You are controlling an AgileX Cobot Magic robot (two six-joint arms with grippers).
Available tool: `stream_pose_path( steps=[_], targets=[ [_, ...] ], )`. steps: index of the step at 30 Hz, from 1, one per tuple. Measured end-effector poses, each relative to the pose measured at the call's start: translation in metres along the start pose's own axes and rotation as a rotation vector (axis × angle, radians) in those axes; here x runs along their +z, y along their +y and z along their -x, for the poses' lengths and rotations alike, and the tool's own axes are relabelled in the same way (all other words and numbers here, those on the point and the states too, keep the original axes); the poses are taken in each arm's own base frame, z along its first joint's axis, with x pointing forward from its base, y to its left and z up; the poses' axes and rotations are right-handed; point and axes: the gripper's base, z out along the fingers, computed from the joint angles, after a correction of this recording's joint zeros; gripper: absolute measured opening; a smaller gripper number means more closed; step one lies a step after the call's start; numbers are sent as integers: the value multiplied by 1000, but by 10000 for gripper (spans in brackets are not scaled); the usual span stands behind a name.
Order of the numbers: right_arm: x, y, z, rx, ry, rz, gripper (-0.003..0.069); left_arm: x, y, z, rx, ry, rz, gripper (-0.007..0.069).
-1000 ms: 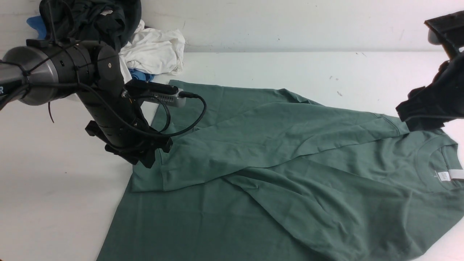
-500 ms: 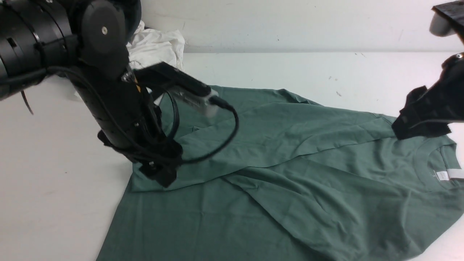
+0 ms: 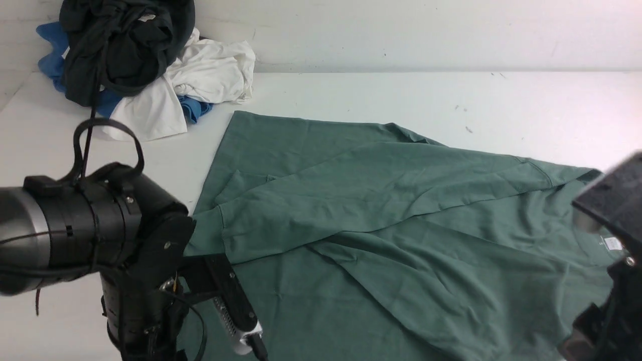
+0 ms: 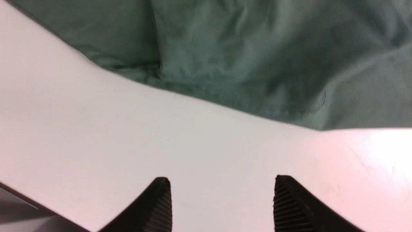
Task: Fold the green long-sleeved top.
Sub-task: Use both arms simultaneously to clamp the lower edge of the clothing fabric
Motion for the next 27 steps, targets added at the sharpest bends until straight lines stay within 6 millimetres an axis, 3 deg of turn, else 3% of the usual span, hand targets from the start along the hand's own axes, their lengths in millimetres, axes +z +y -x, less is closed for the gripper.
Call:
stream_pose_path(
  steps=[3, 6, 11, 15, 24, 27],
  targets=[
    [10, 1, -26, 16, 37, -7, 398, 18, -3, -7, 50, -13, 41, 541],
    [12, 3, -36, 28, 33, 1, 400, 26, -4, -10, 84, -28, 74, 541],
    [8, 4, -42, 34, 8, 6, 399, 29, 1, -11, 118, -45, 123, 537],
    [8, 4, -42, 34, 7, 7, 399, 34, 8, -14, 62, -33, 96, 484],
    [8, 4, -42, 33, 6, 7, 399, 34, 14, -16, -14, -45, 55, 83],
    [8, 3, -42, 20, 6, -1, 402, 31, 13, -19, -19, -60, 63, 15]
  ],
)
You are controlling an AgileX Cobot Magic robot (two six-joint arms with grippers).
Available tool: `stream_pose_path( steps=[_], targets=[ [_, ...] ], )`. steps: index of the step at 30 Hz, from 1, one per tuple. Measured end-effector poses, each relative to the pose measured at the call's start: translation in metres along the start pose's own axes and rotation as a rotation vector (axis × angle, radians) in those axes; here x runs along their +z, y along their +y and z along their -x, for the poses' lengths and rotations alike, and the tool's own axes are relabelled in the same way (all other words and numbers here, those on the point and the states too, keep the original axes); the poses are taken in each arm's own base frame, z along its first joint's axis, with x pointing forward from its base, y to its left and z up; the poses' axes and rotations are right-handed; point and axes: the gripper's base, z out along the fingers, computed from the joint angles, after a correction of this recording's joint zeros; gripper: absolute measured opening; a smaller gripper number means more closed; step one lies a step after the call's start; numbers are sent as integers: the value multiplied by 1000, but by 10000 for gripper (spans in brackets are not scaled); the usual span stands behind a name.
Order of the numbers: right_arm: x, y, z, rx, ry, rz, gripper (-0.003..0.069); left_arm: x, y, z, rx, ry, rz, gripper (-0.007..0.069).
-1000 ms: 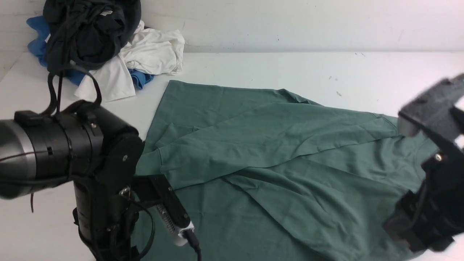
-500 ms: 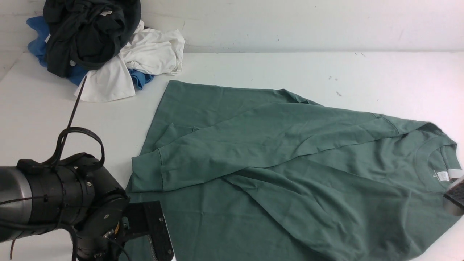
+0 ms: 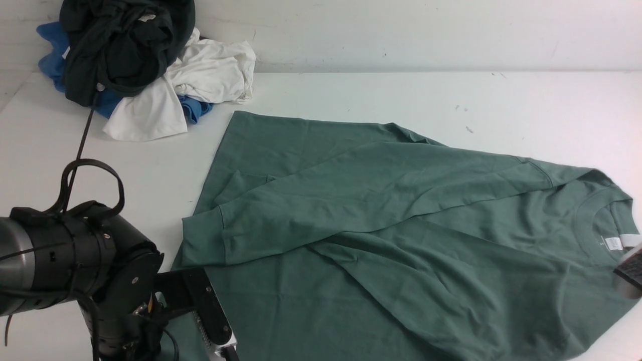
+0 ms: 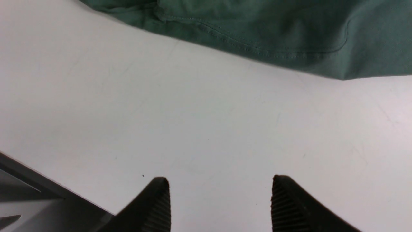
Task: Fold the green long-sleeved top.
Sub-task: Use both arms simultaneously to clamp the lower edge of the clothing fabric
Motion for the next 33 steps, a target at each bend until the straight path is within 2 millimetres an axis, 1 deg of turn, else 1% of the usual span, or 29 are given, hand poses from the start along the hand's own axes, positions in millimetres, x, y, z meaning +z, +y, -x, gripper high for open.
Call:
stream_pose_path(
  steps=[5, 6, 8, 12, 14, 19, 20, 21, 22, 24, 25, 27, 28, 31, 33],
  targets=[
    [4, -2, 2, -10, 23, -22, 459, -19, 0, -7, -15, -50, 35, 5],
    [5, -2, 3, -10, 26, -22, 461, -20, 0, -7, -17, -51, 34, 5],
    [13, -6, 7, 13, 73, -54, 497, -28, -1, -11, -30, -63, 36, 5],
    [24, -11, 13, 41, 129, -107, 510, -34, -3, -14, -42, -75, 36, 5],
    [28, -15, 14, 59, 149, -137, 512, -36, -3, -14, -45, -80, 38, 5],
    [35, -38, 13, 209, 188, -197, 512, -37, -4, -15, -77, -75, 28, 5],
    [38, -45, 12, 261, 201, -197, 512, -37, -4, -15, -86, -77, 23, 5],
    [38, -45, 12, 261, 201, -197, 512, -37, -4, -15, -88, -77, 23, 5],
    [41, -52, 12, 314, 207, -186, 512, -37, -4, -15, -93, -78, 19, 5],
    [44, -55, 13, 344, 203, -177, 513, -37, -5, -15, -95, -79, 17, 5],
    [50, -61, 16, 399, 191, -157, 513, -37, -5, -15, -98, -83, 16, 5],
    [54, -65, 18, 423, 174, -149, 513, -37, -5, -14, -100, -87, 16, 5],
    [61, -71, 21, 465, 155, -138, 513, -37, -5, -13, -105, -95, 15, 5],
    [71, -78, 24, 492, 154, -127, 513, -37, -5, -13, -113, -103, 9, 5],
    [77, -78, 26, 468, 174, -104, 513, -37, -5, -13, -114, -103, 8, 5]
  ],
)
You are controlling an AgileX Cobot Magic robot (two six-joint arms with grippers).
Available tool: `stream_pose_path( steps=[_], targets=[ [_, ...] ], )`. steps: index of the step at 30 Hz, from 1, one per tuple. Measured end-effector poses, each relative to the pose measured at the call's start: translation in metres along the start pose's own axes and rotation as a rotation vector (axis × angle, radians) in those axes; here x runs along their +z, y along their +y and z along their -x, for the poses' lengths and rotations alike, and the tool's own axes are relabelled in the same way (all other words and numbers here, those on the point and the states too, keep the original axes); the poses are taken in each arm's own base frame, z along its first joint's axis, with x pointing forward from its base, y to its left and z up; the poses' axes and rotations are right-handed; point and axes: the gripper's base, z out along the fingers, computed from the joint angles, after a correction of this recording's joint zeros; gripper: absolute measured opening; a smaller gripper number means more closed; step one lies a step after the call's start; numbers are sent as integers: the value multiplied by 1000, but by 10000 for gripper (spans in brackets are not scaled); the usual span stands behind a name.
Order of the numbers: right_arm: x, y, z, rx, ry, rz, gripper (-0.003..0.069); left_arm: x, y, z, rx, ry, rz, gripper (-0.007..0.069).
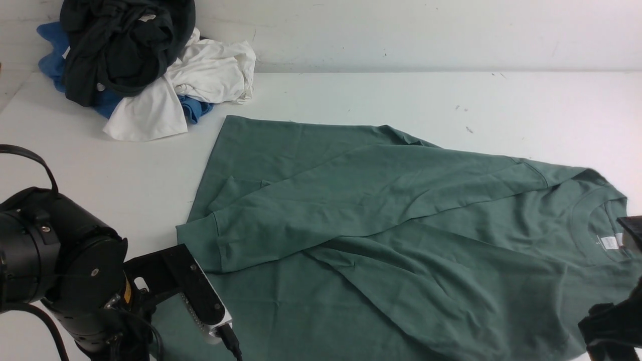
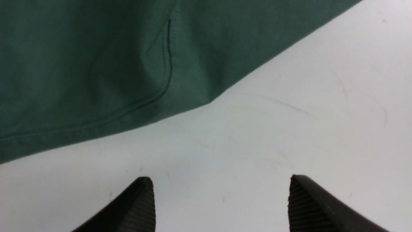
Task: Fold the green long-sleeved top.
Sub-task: Use both arms simultaneously to clamp the lower edge of the clothing fabric
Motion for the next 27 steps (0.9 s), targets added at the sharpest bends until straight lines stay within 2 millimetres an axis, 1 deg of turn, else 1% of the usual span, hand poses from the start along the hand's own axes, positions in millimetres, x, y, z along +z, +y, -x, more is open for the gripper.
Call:
stream_pose_path(
  steps=[3, 7, 10, 11, 12, 13, 14, 16, 17, 18, 21, 23, 27],
  targets=[
    [3, 9, 0, -97, 19, 25, 513, 0, 0, 0, -1, 0, -1, 5],
    [4, 26, 1, -370, -8, 30, 513, 0, 0, 0, -1, 1, -2, 5],
    [3, 31, 7, -539, -72, 0, 513, 0, 0, 0, -1, -4, -1, 5],
    [3, 31, 7, -548, -77, -3, 513, 0, 0, 0, -1, -3, -1, 5],
    [5, 31, 13, -602, -115, -28, 513, 0, 0, 0, -1, -6, 0, 5],
    [6, 30, 13, -607, -118, -32, 513, 0, 0, 0, -1, -8, 1, 5],
    [12, 30, 19, -652, -120, -61, 513, 0, 0, 1, -2, -14, 2, 5],
    [25, 29, 23, -695, -73, -84, 513, 0, 0, 2, -5, -24, 3, 6],
    [26, 29, 23, -698, -68, -86, 513, 0, 0, 2, -5, -24, 3, 6],
    [37, 29, 25, -719, -22, -92, 513, 0, 0, 2, -7, -27, 1, 6],
    [58, 29, 26, -741, 66, -87, 502, 0, -1, 3, -15, -30, -7, 6],
    [63, 30, 28, -747, 85, -84, 487, 0, -1, 3, -17, -31, -8, 6],
    [65, 31, 30, -764, 95, -80, 419, 0, -1, 3, -17, -31, -9, 6]
  ],
)
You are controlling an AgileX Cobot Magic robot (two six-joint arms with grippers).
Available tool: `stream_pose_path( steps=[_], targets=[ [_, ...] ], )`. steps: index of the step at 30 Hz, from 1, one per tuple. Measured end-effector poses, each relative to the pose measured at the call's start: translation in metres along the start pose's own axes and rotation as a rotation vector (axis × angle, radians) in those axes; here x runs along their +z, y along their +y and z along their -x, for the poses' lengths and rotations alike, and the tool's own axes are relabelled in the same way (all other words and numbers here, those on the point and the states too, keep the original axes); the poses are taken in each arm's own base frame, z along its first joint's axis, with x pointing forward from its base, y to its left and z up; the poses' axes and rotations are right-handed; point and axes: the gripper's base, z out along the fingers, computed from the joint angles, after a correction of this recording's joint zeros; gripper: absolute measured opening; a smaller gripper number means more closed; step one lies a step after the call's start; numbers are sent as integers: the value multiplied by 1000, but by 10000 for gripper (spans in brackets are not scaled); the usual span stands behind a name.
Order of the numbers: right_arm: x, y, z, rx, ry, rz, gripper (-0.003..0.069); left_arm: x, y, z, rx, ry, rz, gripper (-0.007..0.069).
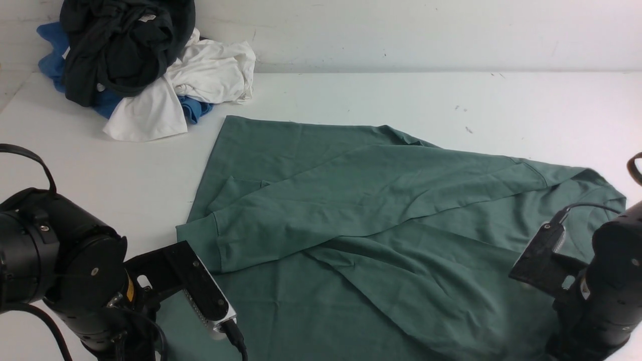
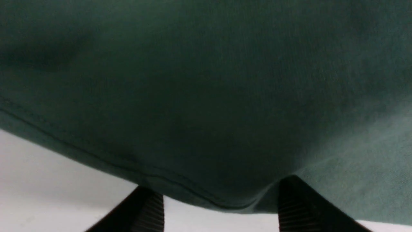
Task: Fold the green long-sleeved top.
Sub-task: Use both arms simultaneously to clamp the lower edge of the clothing fabric, then use both arms to drag the lower edge of the fabric forward and fold it over the upper edge
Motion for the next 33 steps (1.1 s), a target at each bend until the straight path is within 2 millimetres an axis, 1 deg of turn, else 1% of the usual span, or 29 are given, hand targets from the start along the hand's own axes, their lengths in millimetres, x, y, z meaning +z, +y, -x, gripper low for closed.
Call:
stream_pose_path(
  steps=[1, 2, 3, 4, 5, 7, 9, 10, 13, 16, 17, 18, 19, 23, 25, 26, 28, 31, 33],
  targets=[
    [0, 0, 0, -3, -1, 1, 358, 0, 0, 0, 0, 0, 0, 6],
    [0, 0, 0, -3, -1, 1, 358, 0, 0, 0, 0, 0, 0, 6],
    [-1, 0, 0, -6, -5, -2, 258, 0, 0, 0, 0, 0, 0, 6],
    [-1, 0, 0, -6, -6, -3, 258, 0, 0, 0, 0, 0, 0, 6],
    [-3, 0, -1, -10, -8, -8, 168, 0, 0, 0, 0, 0, 0, 6],
    [-10, 0, -4, -9, -25, -25, 55, 0, 0, 0, 0, 0, 0, 6],
    [-16, -1, -6, -6, -38, -38, 22, -2, 1, 1, -1, 0, 1, 6],
    [-26, -2, -8, -2, -57, -56, 3, -5, 2, 3, -3, -2, 3, 6],
    [-54, -9, -6, 20, -112, -103, -3, -20, 8, 9, -5, -11, 22, 6],
    [-78, -19, 1, 30, -148, -137, -3, -36, 16, 17, -1, -29, 55, 6],
    [-81, -21, 3, 30, -154, -142, -3, -39, 17, 19, -2, -34, 61, 6],
    [-94, -28, 9, 21, -170, -160, -3, -49, 23, 25, 2, -59, 92, 6],
    [-102, -33, 13, 17, -188, -174, -3, -56, 27, 30, 2, -81, 111, 6],
    [-127, -52, 29, 20, -239, -199, -3, -81, 40, 46, 8, -148, 183, 13],
    [-138, -67, 37, 47, -266, -199, -3, -92, 48, 56, 10, -174, 216, 14],
    [-140, -70, 38, 54, -271, -199, -3, -95, 51, 59, 10, -184, 228, 14],
    [-149, -87, 44, 86, -297, -191, -3, -104, 60, 73, 12, -211, 259, 14],
    [-156, -103, 50, 121, -324, -184, -3, -109, 70, 90, 7, -232, 281, 14],
    [-162, -116, 56, 143, -340, -191, -3, -113, 83, 103, -12, -251, 297, 14]
  ],
)
